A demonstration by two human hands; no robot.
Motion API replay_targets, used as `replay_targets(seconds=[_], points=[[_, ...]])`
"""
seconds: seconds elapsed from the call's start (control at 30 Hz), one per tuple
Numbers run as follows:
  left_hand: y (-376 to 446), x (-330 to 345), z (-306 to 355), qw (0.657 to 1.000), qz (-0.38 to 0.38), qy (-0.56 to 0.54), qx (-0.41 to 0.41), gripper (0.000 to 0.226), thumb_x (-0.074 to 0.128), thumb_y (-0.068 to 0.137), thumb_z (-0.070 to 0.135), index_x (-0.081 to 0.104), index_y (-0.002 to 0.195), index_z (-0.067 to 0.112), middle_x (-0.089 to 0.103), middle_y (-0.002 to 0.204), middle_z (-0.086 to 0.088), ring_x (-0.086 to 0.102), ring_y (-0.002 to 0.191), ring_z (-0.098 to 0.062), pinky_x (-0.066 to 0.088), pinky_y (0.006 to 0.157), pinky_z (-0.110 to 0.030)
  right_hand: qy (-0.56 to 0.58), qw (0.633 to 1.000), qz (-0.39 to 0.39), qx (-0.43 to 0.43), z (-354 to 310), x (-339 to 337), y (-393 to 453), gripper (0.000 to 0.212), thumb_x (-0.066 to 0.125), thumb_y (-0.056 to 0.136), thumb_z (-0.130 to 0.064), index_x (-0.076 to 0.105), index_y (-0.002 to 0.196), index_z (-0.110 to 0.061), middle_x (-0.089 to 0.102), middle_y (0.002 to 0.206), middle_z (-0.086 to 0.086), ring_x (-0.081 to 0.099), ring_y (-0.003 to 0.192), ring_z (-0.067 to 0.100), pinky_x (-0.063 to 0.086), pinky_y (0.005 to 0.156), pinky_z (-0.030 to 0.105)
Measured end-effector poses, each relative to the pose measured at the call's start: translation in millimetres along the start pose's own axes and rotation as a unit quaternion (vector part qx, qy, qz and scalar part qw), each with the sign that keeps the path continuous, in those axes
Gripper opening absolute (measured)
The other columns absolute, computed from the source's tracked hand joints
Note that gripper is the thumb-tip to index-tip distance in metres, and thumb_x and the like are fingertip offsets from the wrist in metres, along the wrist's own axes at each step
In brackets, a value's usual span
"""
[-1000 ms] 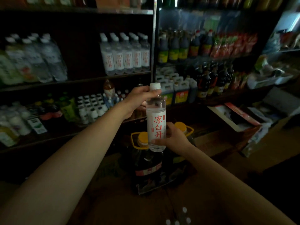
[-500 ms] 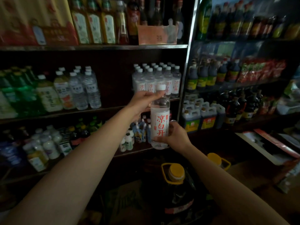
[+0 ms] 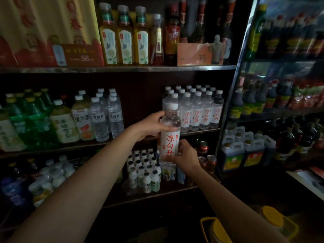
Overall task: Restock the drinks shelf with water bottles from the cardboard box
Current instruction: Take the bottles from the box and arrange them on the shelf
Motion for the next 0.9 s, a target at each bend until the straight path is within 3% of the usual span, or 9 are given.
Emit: replay_targets(seconds=[0.17, 0.33, 0.47, 0.57, 0.67, 0.77, 0.9], points=[[50.1, -44.0, -21.0, 1.000, 0.016, 0.005, -0.002, 0.063, 0.074, 0.080, 0.023, 0.044, 0.135, 0.026, 0.062, 0.121, 0.005, 0.059, 0.108, -0.009, 0.051, 0.072, -0.026, 0.012, 1.000, -0.014, 0.005, -1.4, 25.2, 70.1, 0.064, 0.088, 0.065, -0.028, 0.053, 0.117, -0.020, 0.065, 0.102, -0.007, 0.063, 0.093, 0.010, 0.053, 0.077, 0.025], [101.7, -75.9, -39.6, 0.999, 0.039, 0.018, 0.014, 0.062, 0.076, 0.078, 0.020, 0.046, 0.133, 0.024, 0.064, 0.117, 0.002, 0.060, 0.107, -0.012, 0.054, 0.074, -0.030, 0.018, 1.000, -0.010, 0.003, 2.3, 47.6, 136.3, 0.048, 0.086, 0.067, -0.020, 0.055, 0.103, -0.022, 0.064, 0.095, -0.010, 0.064, 0.091, 0.009, 0.049, 0.069, 0.016], [141.6, -89.0, -56.8, 0.998, 0.056, 0.021, 0.035, 0.053, 0.078, 0.075, 0.016, 0.053, 0.121, 0.025, 0.067, 0.110, 0.004, 0.064, 0.101, -0.010, 0.054, 0.078, -0.029, 0.015, 1.000, 0.007, 0.019, 15.9, 64.8, 180.3, 0.053, 0.085, 0.068, -0.020, 0.058, 0.113, -0.015, 0.069, 0.104, -0.003, 0.066, 0.096, 0.014, 0.056, 0.082, 0.033], [169.5, -92.8, -76.5, 0.997, 0.065, 0.039, 0.034, 0.056, 0.080, 0.073, 0.015, 0.054, 0.122, 0.021, 0.066, 0.114, 0.004, 0.062, 0.103, -0.006, 0.053, 0.082, -0.026, -0.001, 0.999, 0.017, 0.040, 29.2, 78.1, 205.2, 0.048, 0.082, 0.073, -0.021, 0.055, 0.112, -0.017, 0.068, 0.104, -0.003, 0.065, 0.097, 0.015, 0.056, 0.082, 0.035], [191.2, -96.8, -96.0, 0.994, 0.087, 0.055, 0.034, 0.063, 0.083, 0.069, 0.019, 0.055, 0.125, 0.019, 0.065, 0.118, 0.004, 0.061, 0.108, -0.009, 0.052, 0.091, -0.031, -0.022, 0.998, 0.041, 0.048, 41.5, 86.0, 223.3, 0.042, 0.079, 0.074, -0.024, 0.055, 0.107, -0.018, 0.067, 0.098, -0.001, 0.065, 0.093, 0.018, 0.055, 0.079, 0.034], [206.2, -106.2, -108.3, 0.991, 0.121, 0.047, 0.037, 0.061, 0.083, 0.069, 0.018, 0.055, 0.123, 0.024, 0.066, 0.115, 0.005, 0.063, 0.106, -0.011, 0.053, 0.090, -0.034, -0.044, 0.996, 0.059, 0.044, 43.0, 87.6, 236.6, 0.033, 0.074, 0.078, -0.022, 0.053, 0.103, -0.016, 0.066, 0.096, 0.001, 0.064, 0.091, 0.021, 0.052, 0.074, 0.032], [224.7, -115.5, -119.3, 0.989, 0.143, 0.032, 0.036, 0.068, 0.084, 0.067, 0.019, 0.053, 0.125, 0.029, 0.066, 0.116, 0.003, 0.065, 0.103, -0.014, 0.054, 0.088, -0.048, -0.122, 0.990, 0.060, 0.021, 36.3, 92.0, 255.9, 0.036, 0.070, 0.083, -0.023, 0.047, 0.106, -0.010, 0.065, 0.103, 0.008, 0.063, 0.095, 0.027, 0.047, 0.071, 0.031]])
Point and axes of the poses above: each hand's wrist, its own y-axis towards the middle knuckle, its own x-axis out of the palm, z = x × y, the point moved 6 cm from there along y, towards the middle knuckle
